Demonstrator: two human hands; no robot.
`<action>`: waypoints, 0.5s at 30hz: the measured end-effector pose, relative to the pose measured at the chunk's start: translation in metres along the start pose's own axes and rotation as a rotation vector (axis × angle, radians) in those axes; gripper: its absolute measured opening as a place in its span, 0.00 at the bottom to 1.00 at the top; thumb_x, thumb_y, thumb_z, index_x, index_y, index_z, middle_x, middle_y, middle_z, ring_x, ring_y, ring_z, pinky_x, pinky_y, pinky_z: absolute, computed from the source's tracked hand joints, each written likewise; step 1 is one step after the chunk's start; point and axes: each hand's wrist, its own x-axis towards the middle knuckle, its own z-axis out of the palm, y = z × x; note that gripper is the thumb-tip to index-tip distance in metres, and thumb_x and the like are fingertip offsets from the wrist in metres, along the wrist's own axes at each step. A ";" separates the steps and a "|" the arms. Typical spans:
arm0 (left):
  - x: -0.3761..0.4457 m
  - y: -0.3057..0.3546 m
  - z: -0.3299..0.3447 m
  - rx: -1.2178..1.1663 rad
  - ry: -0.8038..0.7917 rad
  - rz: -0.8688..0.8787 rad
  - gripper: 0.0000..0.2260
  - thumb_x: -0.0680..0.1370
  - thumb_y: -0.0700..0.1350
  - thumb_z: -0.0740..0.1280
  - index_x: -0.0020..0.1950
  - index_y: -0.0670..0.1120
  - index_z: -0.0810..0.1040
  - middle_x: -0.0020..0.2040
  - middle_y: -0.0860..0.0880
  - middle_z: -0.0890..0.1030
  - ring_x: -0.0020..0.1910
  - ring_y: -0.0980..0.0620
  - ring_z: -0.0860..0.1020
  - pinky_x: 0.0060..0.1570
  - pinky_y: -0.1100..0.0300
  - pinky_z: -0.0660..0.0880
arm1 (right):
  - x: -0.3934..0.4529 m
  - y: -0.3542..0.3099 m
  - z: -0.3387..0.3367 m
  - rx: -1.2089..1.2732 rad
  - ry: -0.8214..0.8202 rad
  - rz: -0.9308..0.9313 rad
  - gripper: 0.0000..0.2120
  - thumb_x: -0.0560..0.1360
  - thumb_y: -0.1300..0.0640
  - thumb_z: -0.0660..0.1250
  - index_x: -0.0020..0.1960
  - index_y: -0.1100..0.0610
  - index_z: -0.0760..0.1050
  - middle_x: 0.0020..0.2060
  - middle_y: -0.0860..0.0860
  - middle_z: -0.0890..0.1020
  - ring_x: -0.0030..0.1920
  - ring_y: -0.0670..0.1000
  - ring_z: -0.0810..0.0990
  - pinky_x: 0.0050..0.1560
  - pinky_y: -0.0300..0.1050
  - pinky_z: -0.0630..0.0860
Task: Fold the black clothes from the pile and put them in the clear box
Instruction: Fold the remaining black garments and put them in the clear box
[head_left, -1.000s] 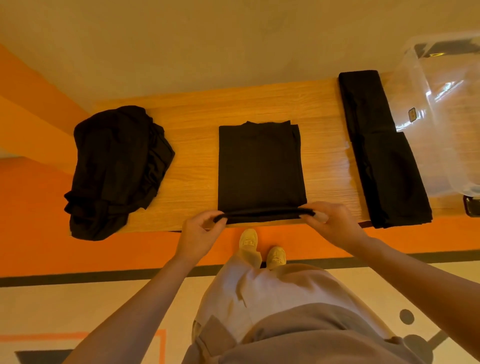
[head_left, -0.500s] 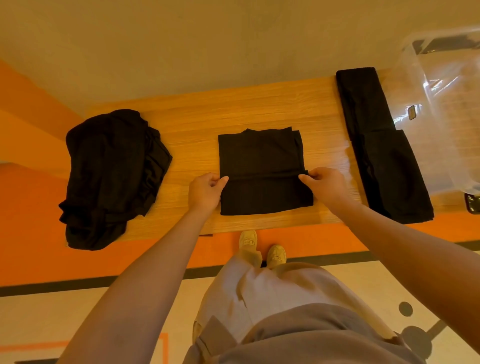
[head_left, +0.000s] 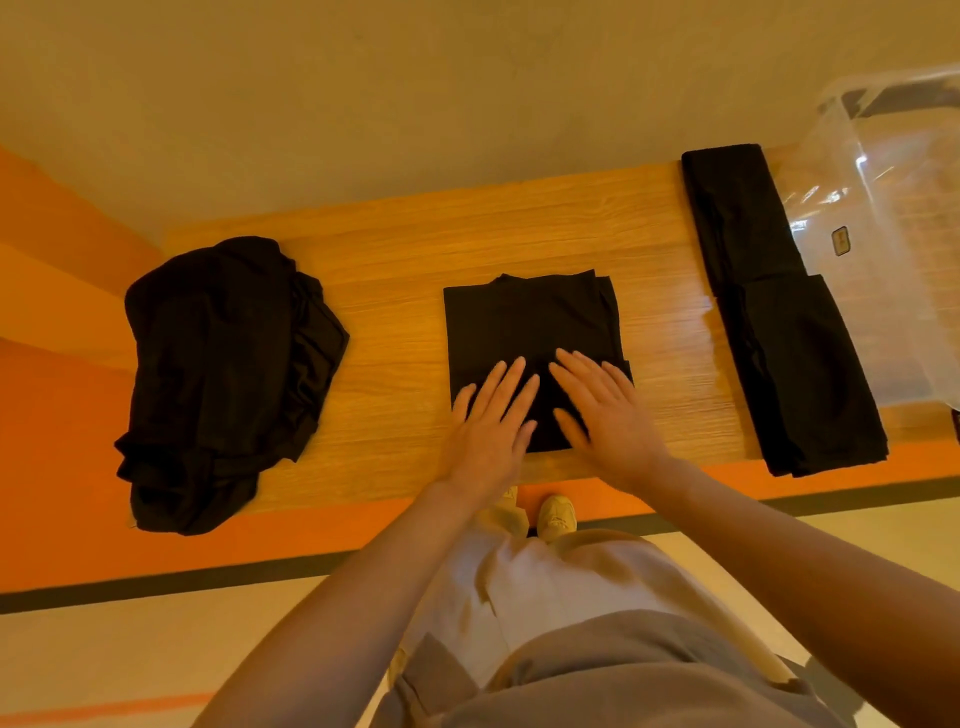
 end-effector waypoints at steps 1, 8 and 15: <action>-0.001 -0.004 0.004 0.014 -0.046 -0.015 0.24 0.82 0.54 0.49 0.76 0.48 0.62 0.77 0.48 0.61 0.76 0.48 0.58 0.71 0.48 0.57 | -0.002 0.001 0.006 -0.044 -0.056 0.016 0.27 0.80 0.45 0.49 0.76 0.56 0.60 0.76 0.52 0.60 0.76 0.51 0.56 0.75 0.53 0.54; -0.010 -0.043 0.001 0.108 -0.169 -0.100 0.27 0.82 0.60 0.43 0.79 0.51 0.49 0.79 0.50 0.49 0.78 0.50 0.45 0.74 0.47 0.44 | -0.013 0.036 0.005 -0.169 -0.145 0.196 0.31 0.80 0.39 0.38 0.78 0.55 0.45 0.78 0.50 0.47 0.78 0.49 0.43 0.76 0.52 0.42; -0.005 -0.069 -0.020 -0.068 -0.180 -0.164 0.28 0.80 0.62 0.39 0.79 0.54 0.44 0.79 0.55 0.41 0.76 0.56 0.36 0.71 0.49 0.35 | 0.005 0.038 -0.010 -0.117 -0.100 0.170 0.32 0.80 0.39 0.37 0.78 0.56 0.48 0.78 0.50 0.47 0.77 0.48 0.42 0.74 0.51 0.32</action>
